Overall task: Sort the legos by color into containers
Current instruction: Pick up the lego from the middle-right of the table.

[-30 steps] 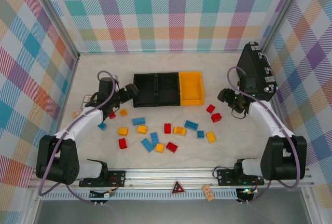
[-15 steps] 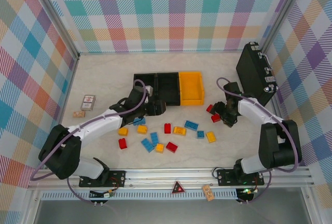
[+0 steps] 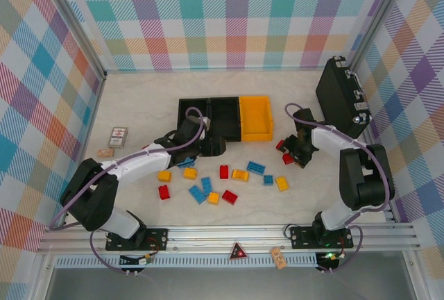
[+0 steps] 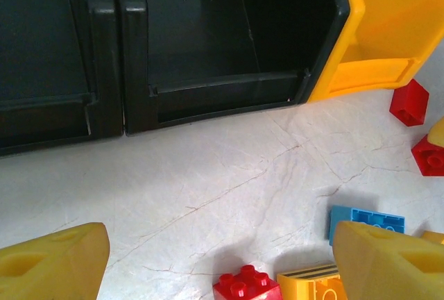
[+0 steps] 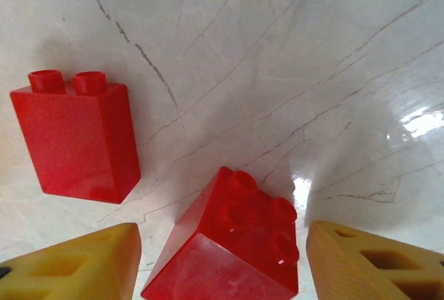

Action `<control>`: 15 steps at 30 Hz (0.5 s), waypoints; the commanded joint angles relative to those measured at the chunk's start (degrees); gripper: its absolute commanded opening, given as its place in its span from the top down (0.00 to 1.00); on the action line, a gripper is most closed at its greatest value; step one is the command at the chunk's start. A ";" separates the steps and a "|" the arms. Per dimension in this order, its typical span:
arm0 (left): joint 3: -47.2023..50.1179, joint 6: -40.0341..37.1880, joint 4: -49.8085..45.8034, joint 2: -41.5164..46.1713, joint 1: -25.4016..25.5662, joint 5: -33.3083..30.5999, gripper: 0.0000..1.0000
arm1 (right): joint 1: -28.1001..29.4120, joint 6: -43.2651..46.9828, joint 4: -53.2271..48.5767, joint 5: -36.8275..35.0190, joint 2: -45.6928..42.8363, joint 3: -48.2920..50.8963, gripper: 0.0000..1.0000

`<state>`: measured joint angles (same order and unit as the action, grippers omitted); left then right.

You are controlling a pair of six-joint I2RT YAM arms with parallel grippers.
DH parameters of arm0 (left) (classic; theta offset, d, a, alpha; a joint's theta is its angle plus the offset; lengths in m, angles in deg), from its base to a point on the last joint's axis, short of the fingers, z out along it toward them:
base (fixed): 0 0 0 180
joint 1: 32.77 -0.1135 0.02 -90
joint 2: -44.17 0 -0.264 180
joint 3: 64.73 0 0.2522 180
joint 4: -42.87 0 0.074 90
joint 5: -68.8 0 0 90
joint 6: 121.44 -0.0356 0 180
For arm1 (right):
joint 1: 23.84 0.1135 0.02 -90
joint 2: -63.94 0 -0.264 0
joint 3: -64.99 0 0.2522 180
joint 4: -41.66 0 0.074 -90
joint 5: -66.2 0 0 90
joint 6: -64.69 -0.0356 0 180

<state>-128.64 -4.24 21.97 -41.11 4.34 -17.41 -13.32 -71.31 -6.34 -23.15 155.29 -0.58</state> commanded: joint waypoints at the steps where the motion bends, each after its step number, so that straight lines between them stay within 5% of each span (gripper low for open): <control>1: -2.57 -1.21 -1.04 -1.37 0.67 0.13 0.17 | 0.20 -0.08 -0.51 -0.64 0.03 -0.01 0.43; 8: -3.81 -1.34 -1.26 -2.26 0.99 0.51 0.17 | 0.20 1.57 -3.53 -2.75 -4.95 1.01 0.64; 15: -3.90 1.29 -1.01 -1.41 0.97 -0.08 0.17 | 0.33 4.21 -5.32 -0.07 -9.28 -3.05 0.68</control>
<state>-130.93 -4.16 21.69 -43.01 4.77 -17.28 -13.32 -69.15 -9.75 -24.66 147.99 -0.67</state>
